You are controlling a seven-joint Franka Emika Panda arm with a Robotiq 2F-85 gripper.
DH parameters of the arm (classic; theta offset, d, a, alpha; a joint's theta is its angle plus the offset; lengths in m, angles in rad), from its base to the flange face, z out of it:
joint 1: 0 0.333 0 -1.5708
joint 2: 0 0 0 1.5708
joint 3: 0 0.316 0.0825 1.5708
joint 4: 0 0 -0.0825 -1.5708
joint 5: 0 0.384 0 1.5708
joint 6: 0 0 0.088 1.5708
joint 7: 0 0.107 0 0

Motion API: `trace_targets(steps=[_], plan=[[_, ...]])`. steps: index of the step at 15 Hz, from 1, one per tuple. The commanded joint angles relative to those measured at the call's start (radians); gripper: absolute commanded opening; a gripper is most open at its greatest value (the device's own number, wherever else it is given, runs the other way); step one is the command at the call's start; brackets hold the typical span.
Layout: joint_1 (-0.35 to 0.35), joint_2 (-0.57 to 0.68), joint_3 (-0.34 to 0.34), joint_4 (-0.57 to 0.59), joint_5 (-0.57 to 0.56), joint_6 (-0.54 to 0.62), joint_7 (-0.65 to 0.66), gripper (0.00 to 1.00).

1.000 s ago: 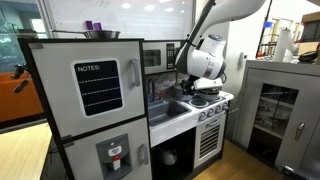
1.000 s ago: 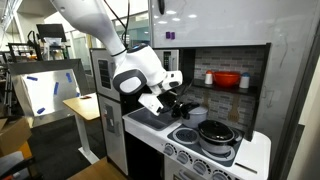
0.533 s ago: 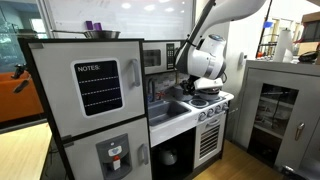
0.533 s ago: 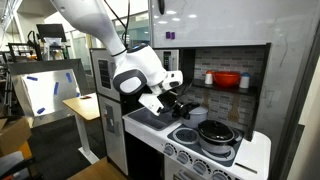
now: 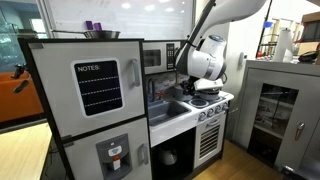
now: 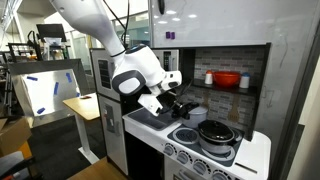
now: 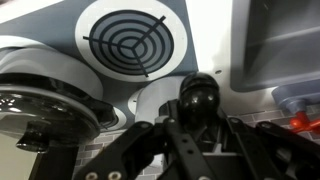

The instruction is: Put the pot on the left side of the stovetop in the sink

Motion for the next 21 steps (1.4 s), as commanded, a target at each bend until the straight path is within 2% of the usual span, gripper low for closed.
trace_targets(steps=[1, 5, 6, 16, 21], plan=[[-0.057, -0.002, 0.069, -0.049, -0.002, 0.078, 0.004, 0.08], [-0.129, -0.003, 0.156, -0.126, -0.027, 0.194, 0.038, 0.08], [-0.101, -0.021, 0.120, -0.118, -0.028, 0.160, 0.054, 0.08], [-0.111, -0.084, 0.131, -0.206, -0.031, 0.160, 0.107, 0.08], [-0.095, -0.136, 0.123, -0.282, -0.014, 0.160, 0.099, 0.08]])
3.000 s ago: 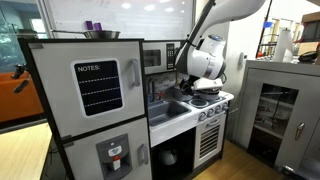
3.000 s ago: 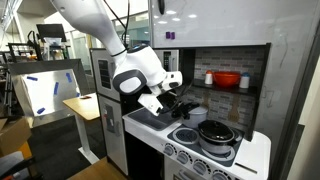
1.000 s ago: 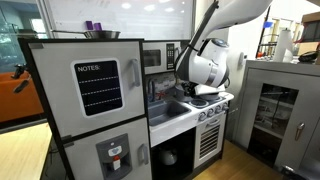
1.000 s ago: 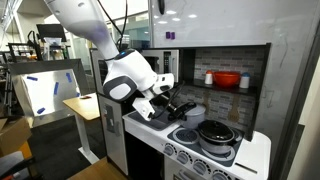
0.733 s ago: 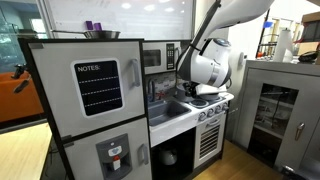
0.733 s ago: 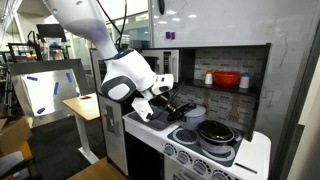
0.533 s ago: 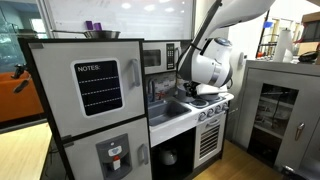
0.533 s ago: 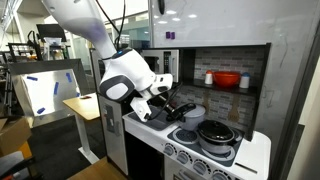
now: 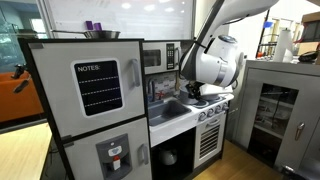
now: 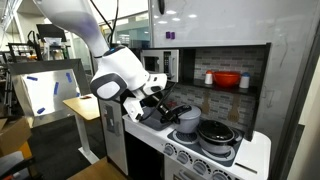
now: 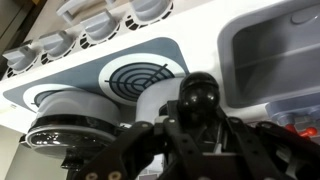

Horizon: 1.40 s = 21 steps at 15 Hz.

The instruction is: Put the pot on the left side of the stovetop in the sink

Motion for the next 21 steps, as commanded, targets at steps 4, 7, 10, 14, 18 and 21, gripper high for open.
trace_targets(steps=[4, 7, 10, 14, 18, 21], plan=[[-0.010, -0.082, 0.015, -0.119, 0.000, 0.000, 0.015, 0.08], [-0.011, -0.110, 0.020, -0.159, 0.002, -0.002, 0.011, 0.08], [-0.003, -0.145, 0.015, -0.191, 0.004, -0.001, 0.004, 0.08], [0.150, -0.203, -0.181, -0.244, -0.213, -0.053, 0.194, 0.08], [0.205, -0.247, -0.238, -0.258, -0.205, -0.096, 0.164, 0.08], [0.245, -0.274, -0.281, -0.256, -0.198, -0.133, 0.138, 0.08]])
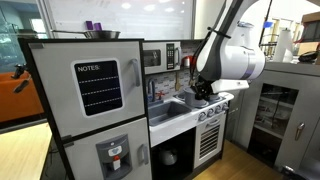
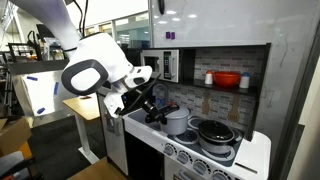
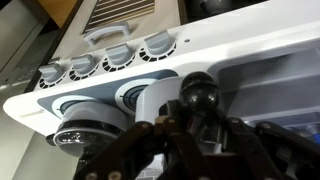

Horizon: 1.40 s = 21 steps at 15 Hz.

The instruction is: Put the pot on the left side of the stovetop in the sink

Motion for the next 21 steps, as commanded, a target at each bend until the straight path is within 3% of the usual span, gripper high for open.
trace_targets(steps=[1, 7, 11, 12, 15, 16, 21], plan=[[0.058, -0.058, -0.062, -0.014, 0.018, -0.067, -0.050, 0.08], [0.131, -0.107, -0.153, -0.006, -0.048, -0.174, -0.150, 0.08], [0.149, -0.133, -0.175, 0.004, -0.108, -0.223, -0.193, 0.08], [0.095, -0.141, -0.143, 0.001, -0.234, -0.229, -0.112, 0.08], [0.082, -0.173, -0.129, 0.007, -0.355, -0.262, -0.087, 0.08], [0.105, -0.184, -0.135, 0.008, -0.313, -0.277, -0.142, 0.08], [0.094, -0.226, -0.028, 0.010, -0.200, -0.334, -0.309, 0.08]])
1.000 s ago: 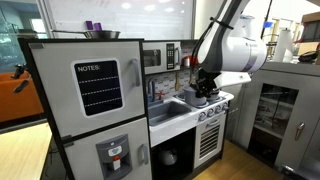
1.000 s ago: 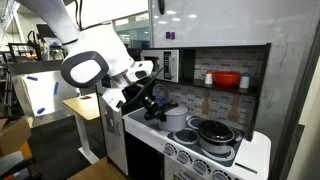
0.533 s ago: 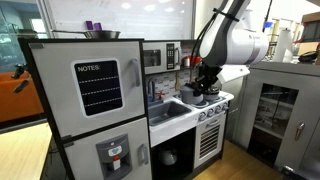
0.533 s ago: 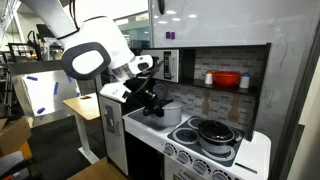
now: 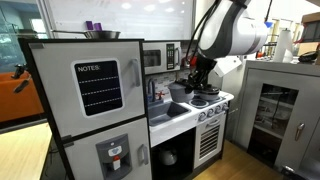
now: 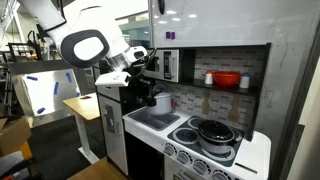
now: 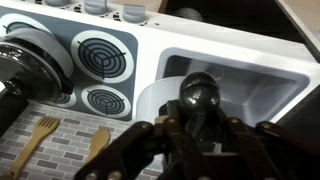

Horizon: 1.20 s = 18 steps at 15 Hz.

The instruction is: Put the pot on the left side of the stovetop in the sink

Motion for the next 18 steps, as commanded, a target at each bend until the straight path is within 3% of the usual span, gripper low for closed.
trace_targets(steps=[1, 5, 11, 15, 18], plan=[[-0.019, -0.032, 0.076, 0.006, 0.140, -0.056, -0.186, 0.08], [-0.022, -0.032, 0.127, 0.043, 0.405, -0.098, -0.477, 0.08], [-0.054, 0.014, 0.110, 0.138, 0.780, -0.203, -0.946, 0.08], [-0.096, 0.083, 0.101, 0.197, 0.941, -0.271, -1.175, 0.08], [-0.119, 0.145, 0.108, 0.239, 1.005, -0.298, -1.278, 0.08]])
